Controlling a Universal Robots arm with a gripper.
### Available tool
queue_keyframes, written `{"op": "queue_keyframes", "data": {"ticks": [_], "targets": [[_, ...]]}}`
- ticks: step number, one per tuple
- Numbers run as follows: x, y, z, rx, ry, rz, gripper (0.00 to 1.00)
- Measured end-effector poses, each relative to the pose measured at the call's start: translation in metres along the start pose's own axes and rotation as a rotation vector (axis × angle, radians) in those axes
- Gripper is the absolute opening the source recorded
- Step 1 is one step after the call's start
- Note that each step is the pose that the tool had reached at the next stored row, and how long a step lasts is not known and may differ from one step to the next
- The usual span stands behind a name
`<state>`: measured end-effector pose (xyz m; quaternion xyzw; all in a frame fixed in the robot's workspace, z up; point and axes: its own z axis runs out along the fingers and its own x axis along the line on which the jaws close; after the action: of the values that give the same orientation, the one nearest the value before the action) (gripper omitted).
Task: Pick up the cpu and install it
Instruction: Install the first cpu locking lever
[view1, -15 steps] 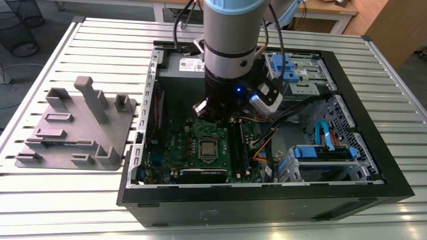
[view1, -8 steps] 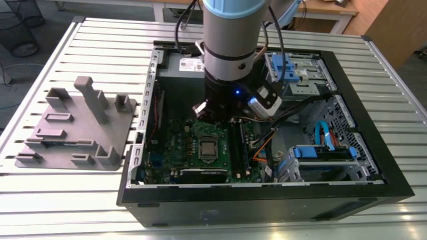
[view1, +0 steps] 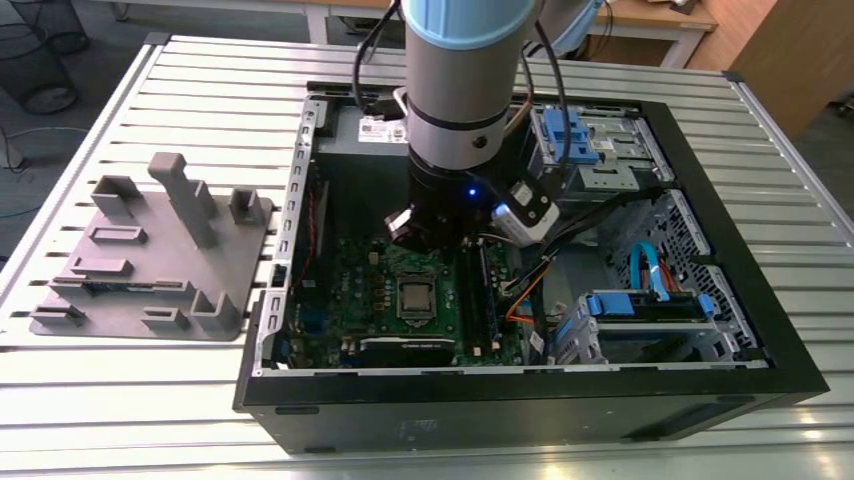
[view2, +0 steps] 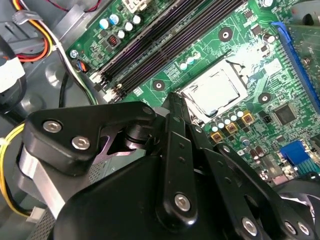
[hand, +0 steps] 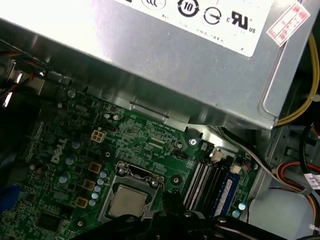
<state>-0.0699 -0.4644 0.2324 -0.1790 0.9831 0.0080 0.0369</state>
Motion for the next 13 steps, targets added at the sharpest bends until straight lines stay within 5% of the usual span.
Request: {"op": "queue_keyframes", "data": {"ticks": [13], "targets": [[0.0028,-0.0031,0.0066,0.0092,0.0025,0.031,0.11]]}}
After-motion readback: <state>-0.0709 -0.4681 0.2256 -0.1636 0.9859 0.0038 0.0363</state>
